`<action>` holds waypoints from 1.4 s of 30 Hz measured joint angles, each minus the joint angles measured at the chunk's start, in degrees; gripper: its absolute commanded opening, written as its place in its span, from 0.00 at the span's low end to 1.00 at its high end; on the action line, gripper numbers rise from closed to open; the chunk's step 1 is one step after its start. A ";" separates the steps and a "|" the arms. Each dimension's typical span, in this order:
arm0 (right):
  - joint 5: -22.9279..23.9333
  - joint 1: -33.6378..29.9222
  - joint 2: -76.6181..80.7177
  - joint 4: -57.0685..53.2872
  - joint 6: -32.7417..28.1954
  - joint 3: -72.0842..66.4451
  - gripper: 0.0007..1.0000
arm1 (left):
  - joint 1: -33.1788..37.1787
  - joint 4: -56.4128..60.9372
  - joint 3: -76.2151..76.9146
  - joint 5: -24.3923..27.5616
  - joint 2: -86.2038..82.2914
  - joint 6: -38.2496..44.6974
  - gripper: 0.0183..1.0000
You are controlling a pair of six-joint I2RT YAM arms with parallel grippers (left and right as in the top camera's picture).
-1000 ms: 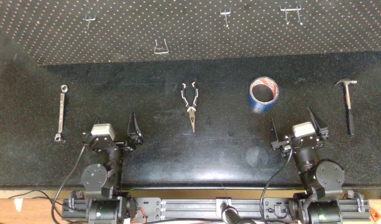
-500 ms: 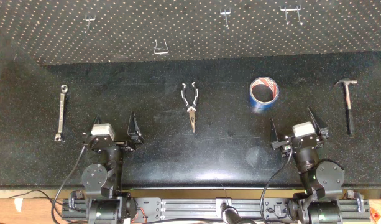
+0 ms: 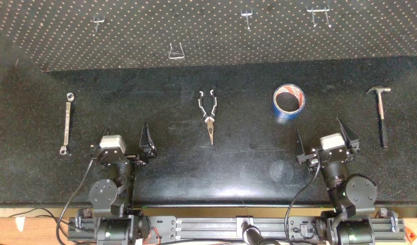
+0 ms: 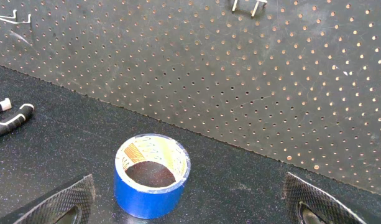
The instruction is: Place Tools Onto Pegboard
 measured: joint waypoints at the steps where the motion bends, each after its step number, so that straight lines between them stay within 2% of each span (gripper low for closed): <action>1: 0.00 0.00 0.00 0.00 0.00 0.00 0.98 | 0.00 0.00 0.00 0.00 0.00 0.00 1.00; 15: 0.00 0.00 0.00 0.00 0.00 0.00 0.98 | 0.24 0.02 0.00 0.02 0.42 0.28 1.00; 18: 0.00 0.00 0.00 0.00 0.00 0.00 0.98 | 1.97 -1.14 1.92 0.20 8.81 3.93 1.00; 22: 0.02 0.00 -0.04 0.04 0.02 -0.04 0.98 | 4.33 -16.20 16.96 -0.35 25.86 11.82 1.00; 24: 0.04 0.00 -0.15 0.04 0.00 -0.09 0.97 | 5.73 -24.22 26.34 -3.45 33.57 13.33 0.99; 25: 0.02 0.00 -0.22 0.11 0.00 -0.11 0.98 | 6.45 -30.64 32.96 -6.80 38.91 13.81 0.99; 26: 0.02 0.00 -0.22 0.15 0.00 -0.11 0.98 | 6.75 -32.20 35.43 -8.39 41.13 14.12 0.99; 27: 0.00 0.00 -0.22 0.20 0.00 -0.11 0.98 | 7.37 -40.17 41.35 -10.82 46.01 15.74 0.99; 31: 0.02 0.00 -0.22 0.17 0.00 -0.11 0.98 | 12.26 -48.76 50.73 -12.90 56.85 20.22 0.99; 34: 0.00 0.00 -0.22 0.17 0.00 -0.11 0.98 | 19.50 -49.11 52.92 -11.02 61.51 21.11 0.99; 38: 0.00 0.00 -0.22 0.20 0.00 -0.11 0.97 | 30.08 -49.29 55.08 -5.14 70.60 25.18 0.99; 42: 0.02 0.00 -0.22 0.20 0.00 -0.11 0.97 | 35.01 -48.89 62.25 -1.73 82.29 30.27 0.99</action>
